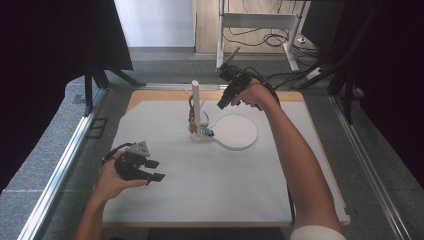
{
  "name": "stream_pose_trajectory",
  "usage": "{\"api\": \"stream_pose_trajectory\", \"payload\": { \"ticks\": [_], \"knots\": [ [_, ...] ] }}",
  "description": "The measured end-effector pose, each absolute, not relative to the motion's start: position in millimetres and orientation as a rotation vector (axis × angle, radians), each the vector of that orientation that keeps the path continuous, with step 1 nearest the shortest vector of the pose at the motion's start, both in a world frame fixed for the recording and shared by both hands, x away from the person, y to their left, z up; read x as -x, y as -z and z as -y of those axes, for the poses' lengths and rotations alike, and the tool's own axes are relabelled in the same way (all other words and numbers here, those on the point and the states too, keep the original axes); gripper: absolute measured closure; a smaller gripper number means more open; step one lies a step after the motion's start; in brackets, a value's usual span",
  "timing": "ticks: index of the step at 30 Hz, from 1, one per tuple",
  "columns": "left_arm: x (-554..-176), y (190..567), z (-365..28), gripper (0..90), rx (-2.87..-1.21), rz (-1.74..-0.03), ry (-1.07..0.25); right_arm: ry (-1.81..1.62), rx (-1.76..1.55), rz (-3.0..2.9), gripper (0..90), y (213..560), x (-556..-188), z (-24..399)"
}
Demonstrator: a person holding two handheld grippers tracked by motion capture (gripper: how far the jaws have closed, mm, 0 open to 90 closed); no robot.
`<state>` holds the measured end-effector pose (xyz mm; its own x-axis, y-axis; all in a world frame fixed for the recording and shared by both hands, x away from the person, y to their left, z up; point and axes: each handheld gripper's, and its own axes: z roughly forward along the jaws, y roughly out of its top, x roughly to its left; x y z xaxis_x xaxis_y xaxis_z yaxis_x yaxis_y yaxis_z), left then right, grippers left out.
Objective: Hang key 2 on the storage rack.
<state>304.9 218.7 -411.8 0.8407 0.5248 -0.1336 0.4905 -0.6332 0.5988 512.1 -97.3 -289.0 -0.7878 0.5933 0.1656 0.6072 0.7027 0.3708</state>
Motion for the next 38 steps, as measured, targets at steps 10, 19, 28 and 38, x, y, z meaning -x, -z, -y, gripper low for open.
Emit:
{"api": "stream_pose_trajectory", "payload": {
  "ticks": [10,19,28,38],
  "knots": [
    [-305,414,-214,45.1,-2.382,-0.755,-0.075,0.798,1.036,2.871,62.1,291,-477,142],
    [-304,416,-213,45.0,-2.382,-0.76,-0.075,0.953,1.077,2.852,54.8,311,-440,184],
    [-305,419,-210,44.9,-2.391,-0.767,-0.062,1.074,1.144,2.79,53.1,351,-410,224],
    [-305,421,-207,44.4,-2.396,-0.766,-0.062,1.13,1.221,2.769,47.6,377,-397,242]
  ]
}}
